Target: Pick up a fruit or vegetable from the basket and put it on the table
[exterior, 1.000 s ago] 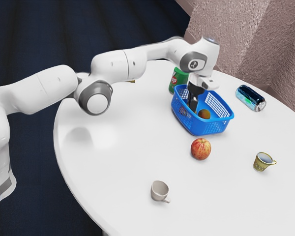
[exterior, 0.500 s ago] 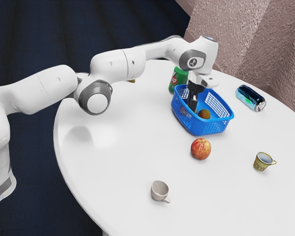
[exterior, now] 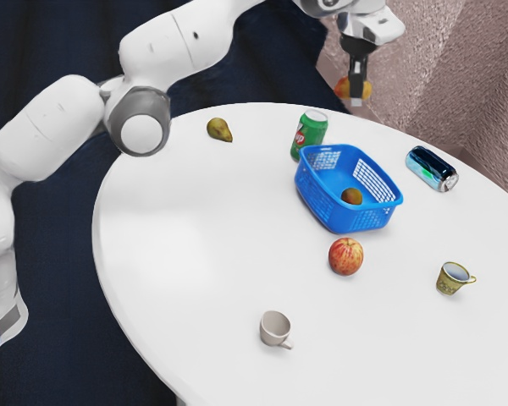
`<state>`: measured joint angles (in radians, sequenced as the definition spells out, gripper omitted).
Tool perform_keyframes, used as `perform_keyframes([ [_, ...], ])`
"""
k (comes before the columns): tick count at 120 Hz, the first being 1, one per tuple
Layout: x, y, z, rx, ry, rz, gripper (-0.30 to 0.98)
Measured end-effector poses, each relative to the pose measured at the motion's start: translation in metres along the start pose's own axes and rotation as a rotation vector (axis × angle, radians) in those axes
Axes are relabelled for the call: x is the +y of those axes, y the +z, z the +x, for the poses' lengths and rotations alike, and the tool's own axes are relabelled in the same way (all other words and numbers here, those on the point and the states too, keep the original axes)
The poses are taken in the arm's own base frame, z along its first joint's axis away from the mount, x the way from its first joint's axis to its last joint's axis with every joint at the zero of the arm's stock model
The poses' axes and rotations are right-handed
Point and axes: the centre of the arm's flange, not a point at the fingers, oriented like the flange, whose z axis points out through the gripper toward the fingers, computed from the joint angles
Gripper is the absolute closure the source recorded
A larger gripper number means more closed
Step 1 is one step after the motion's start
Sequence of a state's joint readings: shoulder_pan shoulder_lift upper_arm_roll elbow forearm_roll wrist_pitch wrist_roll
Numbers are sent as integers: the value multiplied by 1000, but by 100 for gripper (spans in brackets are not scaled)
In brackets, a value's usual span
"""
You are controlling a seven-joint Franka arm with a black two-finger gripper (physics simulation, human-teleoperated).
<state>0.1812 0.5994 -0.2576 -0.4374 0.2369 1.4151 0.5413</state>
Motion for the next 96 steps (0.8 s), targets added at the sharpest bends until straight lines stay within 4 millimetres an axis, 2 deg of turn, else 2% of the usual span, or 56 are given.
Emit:
perform_keyframes([
  [2, 9, -23, -6, -18, 8, 17, 50],
  [5, 22, -47, -17, -57, 16, 31, 50],
  [7, 29, -56, -28, -91, 13, 31, 51],
  [9, 34, -56, -40, -134, 7, 19, 51],
  [13, 40, -38, -66, -226, -18, -25, 52],
  [18, 43, -3, -91, -314, -51, -93, 53],
  [23, 45, 32, -108, -373, -78, -155, 53],
  [28, 44, 64, -117, -407, -100, -200, 53],
  [39, 46, 120, -121, -440, -126, -264, 53],
  [51, 53, 152, -124, -442, -147, -299, 53],
  [53, 53, 155, -124, -440, -150, -302, 47],
  [65, 47, 150, -121, -386, -191, -316, 25],
  [77, 38, 148, -125, -344, -237, -343, 12],
  [90, 62, 130, -97, -285, -182, -356, 6],
  [96, 69, 124, -90, -268, -167, -359, 4],
])
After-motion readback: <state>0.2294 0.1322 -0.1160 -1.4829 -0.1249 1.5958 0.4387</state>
